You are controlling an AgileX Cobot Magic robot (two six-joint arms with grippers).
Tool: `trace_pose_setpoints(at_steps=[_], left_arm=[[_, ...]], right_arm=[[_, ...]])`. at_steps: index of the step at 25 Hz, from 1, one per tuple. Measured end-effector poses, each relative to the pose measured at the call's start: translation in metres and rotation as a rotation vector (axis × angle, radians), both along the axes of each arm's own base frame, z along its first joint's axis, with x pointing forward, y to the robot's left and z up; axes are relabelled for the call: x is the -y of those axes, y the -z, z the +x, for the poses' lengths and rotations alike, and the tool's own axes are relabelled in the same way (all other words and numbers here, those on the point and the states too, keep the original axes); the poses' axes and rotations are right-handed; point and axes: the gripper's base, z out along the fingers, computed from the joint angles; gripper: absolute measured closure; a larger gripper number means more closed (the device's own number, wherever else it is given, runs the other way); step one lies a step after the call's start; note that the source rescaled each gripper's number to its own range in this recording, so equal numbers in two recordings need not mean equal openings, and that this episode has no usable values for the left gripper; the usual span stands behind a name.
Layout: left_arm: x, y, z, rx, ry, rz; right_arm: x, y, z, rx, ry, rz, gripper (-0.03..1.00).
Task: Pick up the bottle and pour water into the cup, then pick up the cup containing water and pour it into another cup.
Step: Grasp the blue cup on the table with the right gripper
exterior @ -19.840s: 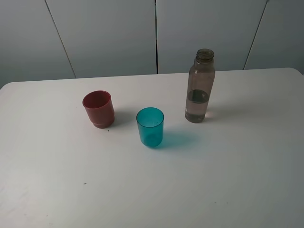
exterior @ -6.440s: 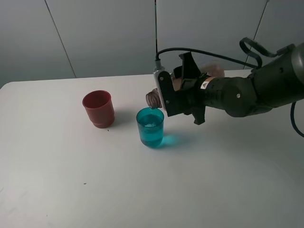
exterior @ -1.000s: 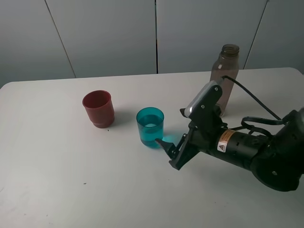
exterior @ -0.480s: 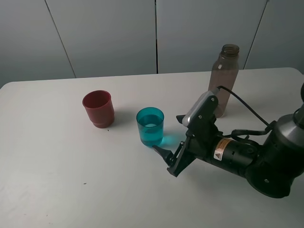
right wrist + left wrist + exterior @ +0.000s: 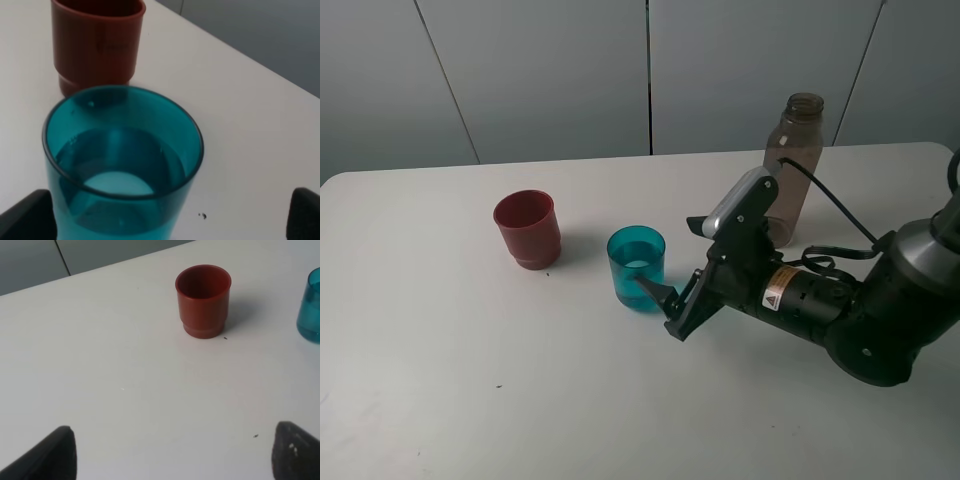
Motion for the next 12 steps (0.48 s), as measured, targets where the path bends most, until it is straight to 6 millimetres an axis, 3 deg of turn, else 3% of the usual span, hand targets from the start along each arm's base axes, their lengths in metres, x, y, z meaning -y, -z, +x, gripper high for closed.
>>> trace_pose_setpoints(at_steps=[12], left_arm=[[0.0000, 0.0000, 0.0000, 0.000, 0.000, 0.000]], right_arm=[[0.0080, -0.0003, 0.0038, 0.022, -0.092, -0.017, -0.03]])
